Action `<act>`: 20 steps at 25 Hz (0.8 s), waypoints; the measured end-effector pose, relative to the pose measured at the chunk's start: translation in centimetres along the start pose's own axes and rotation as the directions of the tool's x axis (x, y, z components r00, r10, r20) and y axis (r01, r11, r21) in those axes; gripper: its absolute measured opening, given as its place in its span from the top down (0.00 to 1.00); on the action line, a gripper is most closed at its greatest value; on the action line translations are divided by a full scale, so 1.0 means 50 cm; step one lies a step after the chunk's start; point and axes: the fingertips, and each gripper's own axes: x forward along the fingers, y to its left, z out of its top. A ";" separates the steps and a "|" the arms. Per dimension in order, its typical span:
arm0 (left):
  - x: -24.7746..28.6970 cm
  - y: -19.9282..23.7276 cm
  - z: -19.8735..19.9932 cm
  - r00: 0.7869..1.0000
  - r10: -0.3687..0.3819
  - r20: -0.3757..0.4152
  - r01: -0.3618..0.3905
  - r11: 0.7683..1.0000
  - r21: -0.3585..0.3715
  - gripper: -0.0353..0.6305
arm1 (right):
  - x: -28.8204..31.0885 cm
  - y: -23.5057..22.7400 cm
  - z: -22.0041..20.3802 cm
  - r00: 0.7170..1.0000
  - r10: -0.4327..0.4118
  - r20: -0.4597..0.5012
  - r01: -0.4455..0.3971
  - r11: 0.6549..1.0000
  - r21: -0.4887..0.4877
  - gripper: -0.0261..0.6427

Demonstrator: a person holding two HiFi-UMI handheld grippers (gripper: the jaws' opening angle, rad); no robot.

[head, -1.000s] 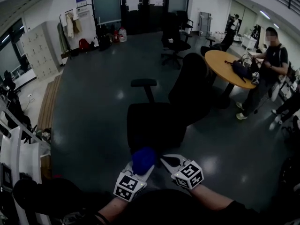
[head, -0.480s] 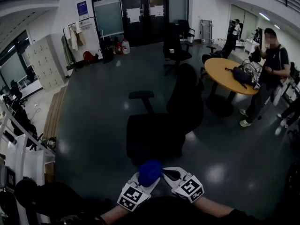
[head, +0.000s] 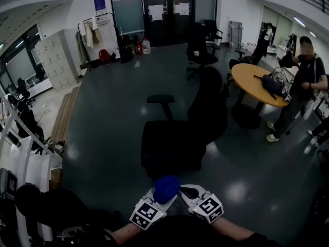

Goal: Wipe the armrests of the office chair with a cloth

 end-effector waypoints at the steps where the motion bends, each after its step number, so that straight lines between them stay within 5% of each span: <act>1: 0.000 -0.002 -0.003 1.000 0.000 -0.001 0.000 1.000 0.000 0.74 | 0.000 0.001 -0.003 1.000 0.001 -0.001 -0.001 1.000 -0.002 0.96; 20: -0.019 0.006 -0.024 1.000 -0.003 -0.003 0.003 1.000 -0.010 0.74 | 0.022 0.014 -0.018 1.000 0.001 -0.021 0.000 1.000 0.002 0.96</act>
